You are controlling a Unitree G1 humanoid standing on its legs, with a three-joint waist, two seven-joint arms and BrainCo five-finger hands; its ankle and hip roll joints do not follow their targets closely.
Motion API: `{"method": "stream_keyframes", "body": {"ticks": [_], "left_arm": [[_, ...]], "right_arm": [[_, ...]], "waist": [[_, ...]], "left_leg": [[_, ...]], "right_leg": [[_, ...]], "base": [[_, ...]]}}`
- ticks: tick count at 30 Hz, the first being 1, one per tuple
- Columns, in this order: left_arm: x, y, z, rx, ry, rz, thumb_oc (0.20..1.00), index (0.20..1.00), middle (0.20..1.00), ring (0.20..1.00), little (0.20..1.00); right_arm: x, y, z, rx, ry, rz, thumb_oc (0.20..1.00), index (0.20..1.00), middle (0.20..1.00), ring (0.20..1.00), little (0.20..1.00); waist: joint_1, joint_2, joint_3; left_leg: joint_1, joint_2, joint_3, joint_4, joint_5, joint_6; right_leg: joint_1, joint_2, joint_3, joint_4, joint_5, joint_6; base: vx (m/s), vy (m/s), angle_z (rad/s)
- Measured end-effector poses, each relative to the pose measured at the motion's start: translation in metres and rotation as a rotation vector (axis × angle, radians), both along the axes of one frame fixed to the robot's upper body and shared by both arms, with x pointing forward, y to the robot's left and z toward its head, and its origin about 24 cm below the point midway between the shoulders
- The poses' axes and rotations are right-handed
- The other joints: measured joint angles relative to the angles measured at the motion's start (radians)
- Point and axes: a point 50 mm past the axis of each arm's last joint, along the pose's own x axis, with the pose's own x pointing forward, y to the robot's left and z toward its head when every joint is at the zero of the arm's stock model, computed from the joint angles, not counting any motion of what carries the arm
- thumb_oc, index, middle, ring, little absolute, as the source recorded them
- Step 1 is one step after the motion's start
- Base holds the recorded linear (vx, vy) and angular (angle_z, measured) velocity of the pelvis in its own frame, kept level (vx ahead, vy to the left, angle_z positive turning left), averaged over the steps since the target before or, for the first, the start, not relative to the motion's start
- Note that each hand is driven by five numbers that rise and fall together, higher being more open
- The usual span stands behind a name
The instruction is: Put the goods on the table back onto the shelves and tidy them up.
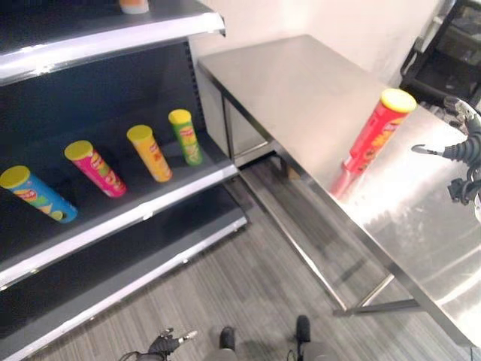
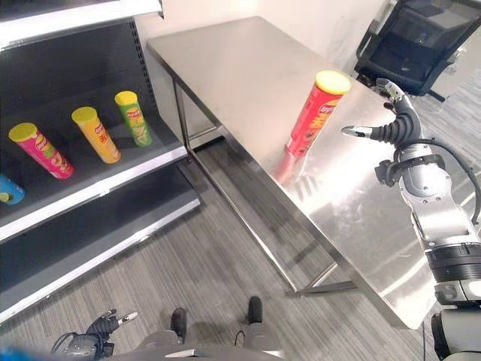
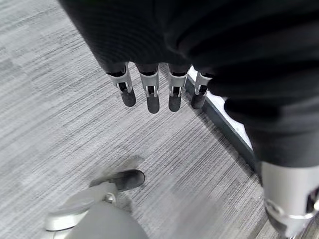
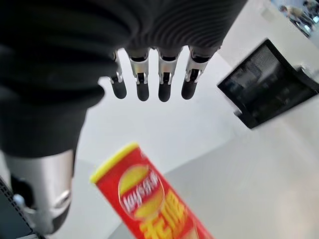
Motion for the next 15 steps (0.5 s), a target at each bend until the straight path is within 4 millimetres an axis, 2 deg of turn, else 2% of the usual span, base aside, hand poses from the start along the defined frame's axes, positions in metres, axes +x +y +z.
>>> {"method": "stream_keyframes", "body": {"ticks": [9,12,13,15], "left_arm": [[-0.008,-0.006,-0.004,-0.013,0.021,0.0,1.0,1.0,1.0,1.0,1.0],[-0.008,-0.008,-0.005,-0.016,0.026,-0.006,1.0,1.0,1.0,1.0,1.0],[-0.007,-0.008,-0.004,-0.017,0.024,-0.004,1.0,1.0,1.0,1.0,1.0],[-0.011,-0.008,-0.005,-0.018,0.034,-0.001,1.0,1.0,1.0,1.0,1.0]], "right_arm": [[0.001,-0.001,-0.001,-0.014,-0.003,-0.021,1.0,1.0,1.0,1.0,1.0],[0.006,-0.017,-0.017,0.01,0.075,-0.091,1.0,1.0,1.0,1.0,1.0],[0.006,-0.031,-0.029,0.058,0.133,-0.151,1.0,1.0,1.0,1.0,1.0],[0.007,-0.031,-0.029,0.072,0.136,-0.147,1.0,1.0,1.0,1.0,1.0]], "waist": [[0.009,0.021,-0.027],[0.017,0.024,-0.035],[0.025,0.026,-0.041],[0.033,0.032,-0.043]], "left_leg": [[0.006,0.019,-0.013,-0.008,0.005,-0.005],[0.008,0.021,-0.038,-0.008,0.0,-0.009],[0.007,0.025,-0.058,-0.008,0.006,-0.017],[0.002,0.028,-0.066,-0.008,0.013,-0.021]], "right_leg": [[0.017,0.009,-0.018,-0.003,-0.011,-0.001],[0.037,0.011,-0.036,-0.007,-0.023,0.005],[0.043,0.014,-0.059,-0.007,-0.034,-0.003],[0.044,0.018,-0.068,-0.007,-0.034,-0.003]], "base": [[0.01,-0.028,0.05],[0.01,-0.081,0.21],[0.01,-0.057,0.4],[0.02,-0.056,0.24]]}}
